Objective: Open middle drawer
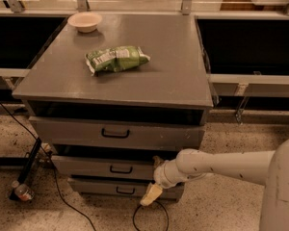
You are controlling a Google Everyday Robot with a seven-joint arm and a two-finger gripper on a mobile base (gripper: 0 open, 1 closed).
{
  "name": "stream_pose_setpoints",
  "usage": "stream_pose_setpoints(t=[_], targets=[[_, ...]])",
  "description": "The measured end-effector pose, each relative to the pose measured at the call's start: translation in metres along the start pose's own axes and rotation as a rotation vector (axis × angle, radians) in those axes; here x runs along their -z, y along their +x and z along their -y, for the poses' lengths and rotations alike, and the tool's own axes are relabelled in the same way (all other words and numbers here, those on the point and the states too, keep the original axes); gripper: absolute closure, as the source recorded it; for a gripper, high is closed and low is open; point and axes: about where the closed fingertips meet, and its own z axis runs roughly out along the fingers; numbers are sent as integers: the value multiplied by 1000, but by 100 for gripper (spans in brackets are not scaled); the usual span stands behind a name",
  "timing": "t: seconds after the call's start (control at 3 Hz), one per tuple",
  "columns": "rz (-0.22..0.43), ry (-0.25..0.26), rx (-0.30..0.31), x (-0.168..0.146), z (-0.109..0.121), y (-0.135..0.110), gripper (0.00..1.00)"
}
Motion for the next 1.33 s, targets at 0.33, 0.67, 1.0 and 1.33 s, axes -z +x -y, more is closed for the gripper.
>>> stream_pose_setpoints(t=[0.33, 0.67, 1.0, 1.33], targets=[[-2, -7, -1, 3, -2, -2, 0], [-2, -20, 2, 5, -7, -1, 0], [0, -43, 11, 6, -18, 0, 0], [23, -62, 29, 17, -25, 5, 0]])
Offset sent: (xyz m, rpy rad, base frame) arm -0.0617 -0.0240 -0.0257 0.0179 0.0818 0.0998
